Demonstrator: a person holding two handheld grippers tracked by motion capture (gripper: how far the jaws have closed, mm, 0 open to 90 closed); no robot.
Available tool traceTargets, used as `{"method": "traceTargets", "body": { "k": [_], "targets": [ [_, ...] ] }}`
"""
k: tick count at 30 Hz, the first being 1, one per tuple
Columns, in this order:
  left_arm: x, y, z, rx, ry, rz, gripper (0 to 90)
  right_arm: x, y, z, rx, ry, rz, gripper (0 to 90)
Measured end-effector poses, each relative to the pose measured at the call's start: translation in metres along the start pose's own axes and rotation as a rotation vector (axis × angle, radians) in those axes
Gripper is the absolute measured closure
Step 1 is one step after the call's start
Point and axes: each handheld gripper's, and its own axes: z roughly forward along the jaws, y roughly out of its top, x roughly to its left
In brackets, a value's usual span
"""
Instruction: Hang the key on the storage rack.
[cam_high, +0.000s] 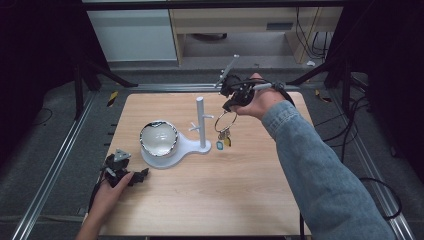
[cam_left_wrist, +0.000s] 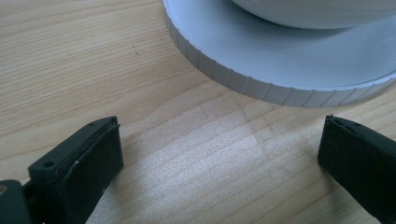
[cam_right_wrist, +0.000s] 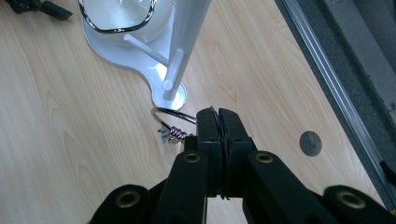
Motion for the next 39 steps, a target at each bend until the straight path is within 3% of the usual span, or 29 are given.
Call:
{"method": "traceTargets", "body": {
  "k": [13, 39],
  "targets": [
    [0.0, 0.0, 0.0, 0.0, -0.001, 0.0, 0.0, 0.007, 0.016, -0.006, -0.007, 0.009, -0.024, 88.8],
    [0.0, 0.0, 0.0, 0.0, 0.0, 0.0, 0.0, 0.004, 0.03, 0.021, -0.008, 0.041, -0.028, 88.7]
  ]
}}
